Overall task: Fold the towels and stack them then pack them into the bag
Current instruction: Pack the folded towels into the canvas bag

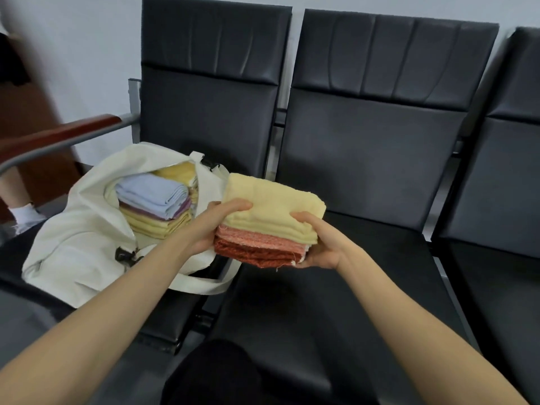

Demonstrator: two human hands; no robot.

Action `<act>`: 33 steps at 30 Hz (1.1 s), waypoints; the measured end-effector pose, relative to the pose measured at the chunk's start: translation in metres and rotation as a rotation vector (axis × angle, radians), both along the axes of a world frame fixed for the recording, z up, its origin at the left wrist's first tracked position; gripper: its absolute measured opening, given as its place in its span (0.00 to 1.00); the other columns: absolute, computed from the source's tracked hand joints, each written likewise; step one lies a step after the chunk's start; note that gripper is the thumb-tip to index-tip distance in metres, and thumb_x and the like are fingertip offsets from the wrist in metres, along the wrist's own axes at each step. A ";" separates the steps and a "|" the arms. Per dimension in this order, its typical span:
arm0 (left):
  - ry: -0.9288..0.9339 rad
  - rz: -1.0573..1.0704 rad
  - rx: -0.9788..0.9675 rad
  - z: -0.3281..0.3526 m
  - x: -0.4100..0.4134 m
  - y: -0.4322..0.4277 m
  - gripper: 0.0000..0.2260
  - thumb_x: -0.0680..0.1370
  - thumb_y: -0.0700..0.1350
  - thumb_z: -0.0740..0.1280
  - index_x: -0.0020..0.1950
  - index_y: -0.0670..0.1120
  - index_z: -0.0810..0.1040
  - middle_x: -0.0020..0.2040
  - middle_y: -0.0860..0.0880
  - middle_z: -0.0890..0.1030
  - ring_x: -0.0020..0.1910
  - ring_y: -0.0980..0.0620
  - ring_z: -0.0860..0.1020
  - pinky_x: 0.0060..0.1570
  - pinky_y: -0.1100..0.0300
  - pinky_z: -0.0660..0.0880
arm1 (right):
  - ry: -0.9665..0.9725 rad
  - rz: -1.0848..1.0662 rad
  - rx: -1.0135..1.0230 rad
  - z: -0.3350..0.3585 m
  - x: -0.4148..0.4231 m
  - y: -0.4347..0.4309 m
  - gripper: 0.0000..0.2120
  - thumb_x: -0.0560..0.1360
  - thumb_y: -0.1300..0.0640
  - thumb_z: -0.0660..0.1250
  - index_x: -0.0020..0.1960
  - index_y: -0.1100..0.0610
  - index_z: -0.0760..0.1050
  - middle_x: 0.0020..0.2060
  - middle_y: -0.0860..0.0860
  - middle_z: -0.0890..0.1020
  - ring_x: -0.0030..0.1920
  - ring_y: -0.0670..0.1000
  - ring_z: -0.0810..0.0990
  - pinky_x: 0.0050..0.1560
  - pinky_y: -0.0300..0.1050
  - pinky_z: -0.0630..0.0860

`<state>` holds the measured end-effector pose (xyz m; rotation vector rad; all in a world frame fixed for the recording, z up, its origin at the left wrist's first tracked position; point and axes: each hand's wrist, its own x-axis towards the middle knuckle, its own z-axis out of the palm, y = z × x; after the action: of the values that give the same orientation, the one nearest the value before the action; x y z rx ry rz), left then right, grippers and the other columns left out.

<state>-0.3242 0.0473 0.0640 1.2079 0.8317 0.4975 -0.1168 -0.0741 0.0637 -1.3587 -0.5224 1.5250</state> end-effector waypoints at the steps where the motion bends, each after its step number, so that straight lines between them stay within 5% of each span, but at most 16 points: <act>1: -0.025 0.028 0.021 0.001 -0.010 0.006 0.42 0.62 0.59 0.79 0.70 0.45 0.67 0.63 0.44 0.79 0.56 0.47 0.81 0.40 0.57 0.80 | 0.025 -0.006 0.009 0.001 -0.009 0.007 0.20 0.68 0.52 0.73 0.57 0.55 0.75 0.49 0.56 0.83 0.53 0.58 0.80 0.58 0.60 0.75; 8: -0.159 0.297 0.224 0.036 -0.078 0.030 0.14 0.75 0.54 0.68 0.58 0.51 0.78 0.50 0.52 0.85 0.49 0.52 0.82 0.45 0.60 0.77 | 0.043 0.070 0.112 0.030 -0.080 0.082 0.18 0.68 0.53 0.72 0.57 0.53 0.75 0.50 0.54 0.83 0.50 0.56 0.82 0.54 0.56 0.78; 13: 0.134 0.618 0.366 0.009 -0.113 0.052 0.33 0.72 0.71 0.60 0.69 0.52 0.71 0.64 0.50 0.77 0.62 0.49 0.75 0.65 0.49 0.70 | 0.080 0.126 0.007 0.014 -0.132 0.121 0.18 0.70 0.54 0.71 0.58 0.55 0.74 0.45 0.56 0.83 0.44 0.57 0.82 0.48 0.52 0.79; 15: 0.266 0.741 0.484 -0.016 -0.121 0.055 0.30 0.78 0.65 0.52 0.70 0.46 0.70 0.66 0.46 0.74 0.65 0.46 0.72 0.67 0.48 0.66 | 0.069 0.134 -0.055 -0.002 -0.147 0.125 0.20 0.70 0.54 0.71 0.59 0.55 0.72 0.47 0.56 0.80 0.44 0.57 0.81 0.44 0.49 0.79; 18: 0.408 1.023 0.436 -0.049 -0.129 0.057 0.19 0.81 0.46 0.59 0.68 0.38 0.66 0.68 0.39 0.66 0.66 0.40 0.66 0.66 0.50 0.63 | 0.072 0.076 -0.113 -0.022 -0.153 0.125 0.19 0.70 0.54 0.71 0.58 0.54 0.71 0.46 0.56 0.79 0.43 0.55 0.79 0.39 0.47 0.76; 20: 0.482 1.017 0.333 -0.064 -0.132 0.062 0.20 0.78 0.42 0.62 0.67 0.35 0.65 0.68 0.36 0.64 0.66 0.38 0.66 0.67 0.49 0.64 | 0.101 0.008 -0.116 -0.031 -0.151 0.128 0.26 0.67 0.52 0.72 0.63 0.54 0.71 0.50 0.56 0.79 0.45 0.56 0.79 0.38 0.47 0.76; 24: 0.534 0.881 0.302 -0.073 -0.137 0.089 0.40 0.68 0.64 0.60 0.65 0.30 0.71 0.64 0.32 0.73 0.62 0.32 0.72 0.62 0.41 0.70 | 0.219 -0.059 -0.096 -0.036 -0.149 0.131 0.30 0.66 0.52 0.72 0.67 0.55 0.71 0.54 0.57 0.80 0.51 0.57 0.80 0.46 0.51 0.79; 26: 0.625 0.827 0.295 -0.077 -0.139 0.096 0.43 0.71 0.68 0.61 0.69 0.31 0.67 0.67 0.34 0.71 0.64 0.34 0.71 0.64 0.44 0.69 | 0.267 -0.072 -0.068 -0.036 -0.146 0.132 0.27 0.68 0.53 0.70 0.66 0.56 0.72 0.54 0.57 0.80 0.51 0.57 0.79 0.51 0.52 0.77; 31: 0.723 0.690 0.382 -0.079 -0.146 0.092 0.09 0.76 0.43 0.62 0.43 0.36 0.75 0.42 0.39 0.78 0.47 0.38 0.76 0.42 0.53 0.68 | 0.302 -0.070 -0.060 -0.037 -0.141 0.136 0.27 0.67 0.54 0.71 0.65 0.58 0.73 0.56 0.58 0.80 0.56 0.59 0.78 0.59 0.56 0.74; 33: 0.649 0.765 0.432 -0.074 -0.151 0.089 0.08 0.76 0.39 0.62 0.39 0.37 0.73 0.36 0.42 0.74 0.41 0.41 0.73 0.36 0.53 0.63 | 0.313 -0.039 -0.077 -0.035 -0.145 0.135 0.28 0.66 0.54 0.71 0.64 0.58 0.73 0.57 0.58 0.80 0.56 0.59 0.78 0.58 0.55 0.75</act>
<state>-0.4751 0.1365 -0.0102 1.4480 1.8407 0.9569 -0.2616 0.0612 0.0287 -1.1503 -0.2417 1.7001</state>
